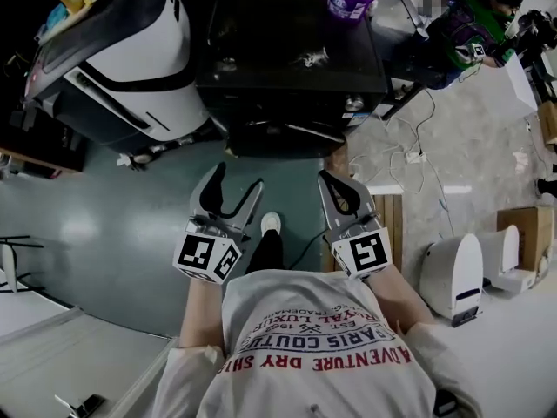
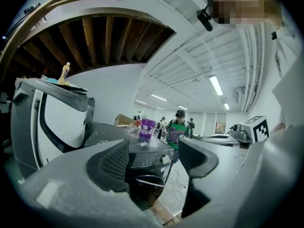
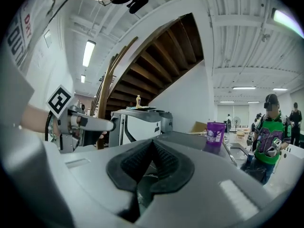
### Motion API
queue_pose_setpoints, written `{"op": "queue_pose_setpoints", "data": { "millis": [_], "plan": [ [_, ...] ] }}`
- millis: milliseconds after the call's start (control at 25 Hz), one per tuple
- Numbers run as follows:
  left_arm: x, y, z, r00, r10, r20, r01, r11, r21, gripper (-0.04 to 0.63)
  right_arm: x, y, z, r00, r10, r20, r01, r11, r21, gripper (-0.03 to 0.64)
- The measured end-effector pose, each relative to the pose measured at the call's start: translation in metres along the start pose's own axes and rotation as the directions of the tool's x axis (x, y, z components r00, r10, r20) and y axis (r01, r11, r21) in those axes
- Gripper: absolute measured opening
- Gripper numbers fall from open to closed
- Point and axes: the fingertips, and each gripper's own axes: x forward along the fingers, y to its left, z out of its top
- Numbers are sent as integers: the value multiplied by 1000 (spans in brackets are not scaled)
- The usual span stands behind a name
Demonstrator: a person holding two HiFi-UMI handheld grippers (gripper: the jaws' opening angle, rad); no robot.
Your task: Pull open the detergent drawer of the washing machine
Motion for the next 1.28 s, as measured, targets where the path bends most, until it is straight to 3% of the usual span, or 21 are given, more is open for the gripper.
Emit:
{"op": "queue_pose_setpoints", "data": {
  "millis": [400, 600, 720, 960, 1160, 1280],
  "plan": [
    [91, 108, -26, 998, -57, -25, 52, 982, -180, 305, 140, -36, -12, 999, 6, -33, -5, 999, 50, 2],
    [120, 144, -69, 994, -90, -60, 67, 948, -311, 310, 181, -43, -46, 996, 26, -89, -19, 997, 73, 2],
    [142, 168, -95, 994, -104, -40, 76, 893, -444, 311, 209, -47, -68, 993, 40, -109, -31, 996, 85, 2],
    [170, 203, -141, 995, -99, 14, 82, 738, -670, 335, 250, -39, -99, 988, 65, -141, -54, 995, 79, 2],
    [184, 224, -167, 993, -81, 85, 116, 609, -785, 367, 266, -32, -127, 981, 89, -173, -73, 993, 93, 2],
    [193, 233, -175, 990, -72, 122, 141, 564, -813, 382, 272, -29, -142, 977, 96, -189, -78, 992, 104, 2]
  ]
}}
